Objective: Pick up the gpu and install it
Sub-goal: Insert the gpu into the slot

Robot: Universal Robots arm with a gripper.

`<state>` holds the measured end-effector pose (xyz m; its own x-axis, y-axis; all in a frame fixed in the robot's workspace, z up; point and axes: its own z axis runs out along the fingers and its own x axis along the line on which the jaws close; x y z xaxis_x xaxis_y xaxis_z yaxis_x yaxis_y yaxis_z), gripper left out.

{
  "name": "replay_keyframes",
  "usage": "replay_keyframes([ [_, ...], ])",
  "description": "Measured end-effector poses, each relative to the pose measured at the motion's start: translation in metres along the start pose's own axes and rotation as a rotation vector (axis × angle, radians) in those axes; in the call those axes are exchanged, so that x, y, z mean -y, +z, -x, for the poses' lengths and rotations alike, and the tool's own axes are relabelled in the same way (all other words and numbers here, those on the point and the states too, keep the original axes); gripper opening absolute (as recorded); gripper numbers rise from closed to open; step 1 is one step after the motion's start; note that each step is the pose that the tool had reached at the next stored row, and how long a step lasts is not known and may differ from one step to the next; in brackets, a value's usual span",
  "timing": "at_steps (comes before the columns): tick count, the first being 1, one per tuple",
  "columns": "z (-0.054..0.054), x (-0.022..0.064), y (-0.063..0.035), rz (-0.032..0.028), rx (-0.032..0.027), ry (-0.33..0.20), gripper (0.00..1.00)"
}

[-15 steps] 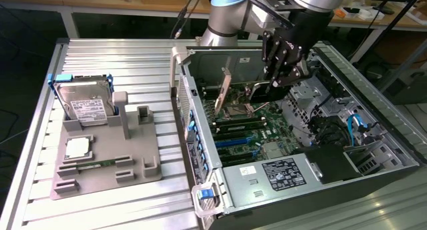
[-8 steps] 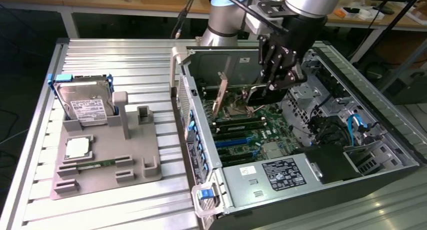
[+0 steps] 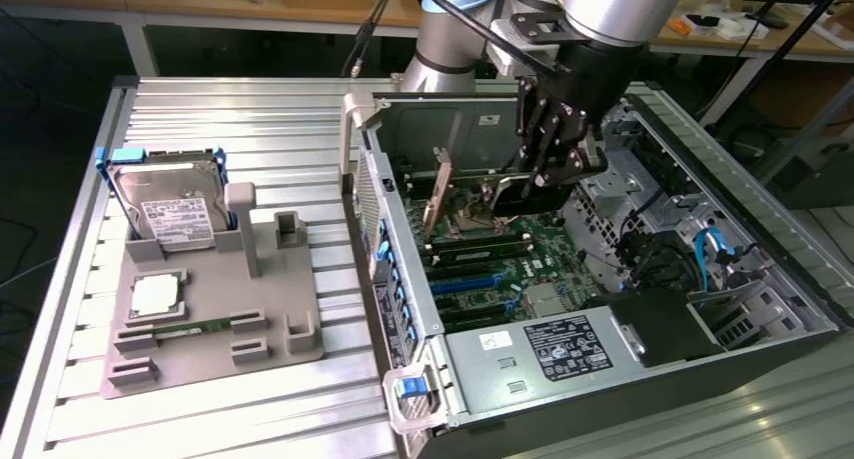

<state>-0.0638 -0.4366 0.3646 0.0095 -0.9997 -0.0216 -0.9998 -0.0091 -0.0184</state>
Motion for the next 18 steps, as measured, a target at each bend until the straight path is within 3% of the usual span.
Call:
replay_keyframes([
  [18, -0.004, -0.0025, 0.0349, -0.0019, -0.0004, 0.022, 0.27],
])
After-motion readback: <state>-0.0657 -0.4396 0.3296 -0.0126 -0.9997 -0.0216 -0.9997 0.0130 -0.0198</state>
